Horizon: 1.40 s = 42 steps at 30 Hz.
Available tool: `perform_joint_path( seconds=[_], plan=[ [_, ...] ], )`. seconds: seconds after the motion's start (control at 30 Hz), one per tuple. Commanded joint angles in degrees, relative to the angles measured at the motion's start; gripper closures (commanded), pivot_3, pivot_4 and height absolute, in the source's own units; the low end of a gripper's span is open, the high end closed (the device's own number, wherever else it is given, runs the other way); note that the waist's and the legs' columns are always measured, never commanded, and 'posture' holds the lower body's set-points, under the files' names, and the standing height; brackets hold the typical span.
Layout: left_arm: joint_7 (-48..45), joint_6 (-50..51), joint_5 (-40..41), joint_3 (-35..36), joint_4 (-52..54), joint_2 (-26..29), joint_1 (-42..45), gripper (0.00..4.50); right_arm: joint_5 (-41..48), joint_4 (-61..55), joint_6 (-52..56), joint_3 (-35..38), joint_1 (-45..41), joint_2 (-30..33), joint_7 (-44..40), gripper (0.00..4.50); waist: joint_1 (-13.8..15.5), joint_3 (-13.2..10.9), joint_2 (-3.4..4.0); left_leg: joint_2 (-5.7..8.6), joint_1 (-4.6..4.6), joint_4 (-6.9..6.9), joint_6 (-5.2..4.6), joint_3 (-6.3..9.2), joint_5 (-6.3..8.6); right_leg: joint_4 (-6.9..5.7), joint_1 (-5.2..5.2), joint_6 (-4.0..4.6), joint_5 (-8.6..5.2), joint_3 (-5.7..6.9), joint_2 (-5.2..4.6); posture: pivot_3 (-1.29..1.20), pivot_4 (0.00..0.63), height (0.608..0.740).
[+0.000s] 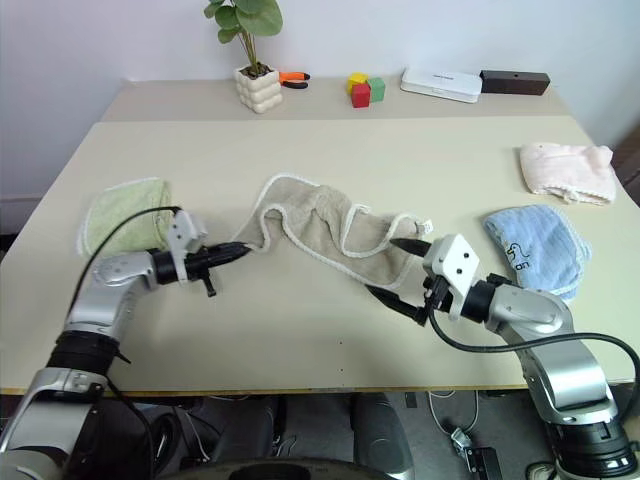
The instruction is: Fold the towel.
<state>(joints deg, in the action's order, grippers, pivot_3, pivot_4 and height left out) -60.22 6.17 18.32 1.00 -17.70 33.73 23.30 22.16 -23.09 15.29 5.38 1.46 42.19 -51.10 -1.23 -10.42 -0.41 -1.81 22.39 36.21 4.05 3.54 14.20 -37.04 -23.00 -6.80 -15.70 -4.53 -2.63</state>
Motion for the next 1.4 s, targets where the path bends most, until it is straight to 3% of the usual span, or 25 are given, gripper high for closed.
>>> perform_joint_path(
  seconds=[0.03, 0.1, 0.23, 0.4, 0.5, 0.73, 0.93, 1.2, 1.4],
  plan=[
    [0.31, 1.59, 2.10, 2.39, 4.45, 0.80, 0.37, 4.45, -5.46, 0.98, -4.81, -2.98, -0.23, 1.56, -1.15, 0.00, 0.10, -0.01, -0.03, 0.00, 0.00, 0.00, 0.00, 0.00, 0.00, 0.01, 0.01, 0.00, 0.00, 0.01, 0.00, 0.00, 0.150, 0.740],
    [1.20, 3.27, 3.15, 3.06, 5.80, 0.45, 0.77, 4.45, -4.48, 1.95, -2.57, -4.05, -1.49, 0.21, -0.43, 0.00, 0.10, -0.06, -0.11, 0.00, -0.01, 0.00, 0.00, 0.01, 0.00, 0.02, 0.01, 0.01, -0.01, 0.02, 0.01, 0.00, 0.150, 0.740],
    [3.76, 0.77, 1.41, 3.11, 6.37, -0.30, 1.43, 4.45, -12.84, 7.79, -4.37, -8.97, -3.86, 0.71, 1.72, 0.00, 0.11, -0.10, -0.18, 0.00, 0.00, 0.01, 0.00, 0.00, 0.00, 0.03, 0.02, 0.01, -0.01, 0.01, 0.00, 0.00, 0.150, 0.740],
    [4.49, 1.06, 1.66, 3.10, 7.25, -0.64, 1.54, 4.45, -15.75, 11.44, -0.95, -11.56, -7.13, -0.70, 3.61, 0.00, -0.06, -0.14, -0.25, 0.00, -0.01, 0.00, 0.00, 0.00, 0.00, 0.02, 0.00, 0.01, 0.00, 0.01, 0.01, 0.00, 0.150, 0.740],
    [4.56, 1.50, 1.86, 3.40, 7.83, -0.22, 1.29, 4.50, -16.96, 13.37, 4.37, -12.48, -9.61, -0.74, 4.55, 0.92, -0.25, -0.16, -0.32, -0.01, -0.04, 0.02, 0.01, 0.01, 0.00, -0.02, 0.01, 0.03, 0.01, 0.01, 0.03, 0.00, 0.150, 0.740],
    [4.55, 1.38, 1.80, 3.88, 8.49, 0.55, 0.39, 4.50, -16.41, 14.22, 8.85, -13.07, -11.59, 0.28, 3.60, 4.40, 0.19, -0.14, -0.42, 0.00, -0.04, 0.04, 0.01, 0.01, 0.00, 0.02, 0.07, 0.03, 0.01, 0.01, 0.01, 0.00, 0.150, 0.740],
    [3.39, 0.17, 1.02, 4.18, 8.14, 2.47, -0.78, 4.50, -14.29, 12.55, 9.78, -11.27, -11.08, 3.31, 0.35, 4.46, 0.43, -0.14, -0.44, 0.01, -0.04, 0.03, 0.01, 0.01, 0.00, 0.05, 0.10, 0.02, 0.00, 0.03, -0.02, 0.00, 0.150, 0.740],
    [-2.63, -4.58, -0.71, 4.40, 4.23, 9.92, -2.43, 4.50, -2.50, 8.15, 12.42, 0.22, -7.17, 11.16, -9.99, 4.46, 0.23, -0.20, -0.48, 0.00, 0.02, -0.02, 0.00, 0.00, 0.00, 0.07, 0.02, 0.17, -0.10, 0.04, -0.04, 0.00, 0.150, 0.740],
    [2.34, -11.02, -5.26, 3.25, -6.75, 7.03, 5.98, 4.50, -3.48, 18.84, 7.40, 2.72, -17.92, 6.86, -4.38, 4.46, 0.03, -0.23, -0.51, 0.00, 0.00, 0.02, 0.00, -0.02, 0.00, 0.05, 0.01, 0.16, -0.08, 0.02, -0.01, 0.00, 0.150, 0.740]
  ],
)
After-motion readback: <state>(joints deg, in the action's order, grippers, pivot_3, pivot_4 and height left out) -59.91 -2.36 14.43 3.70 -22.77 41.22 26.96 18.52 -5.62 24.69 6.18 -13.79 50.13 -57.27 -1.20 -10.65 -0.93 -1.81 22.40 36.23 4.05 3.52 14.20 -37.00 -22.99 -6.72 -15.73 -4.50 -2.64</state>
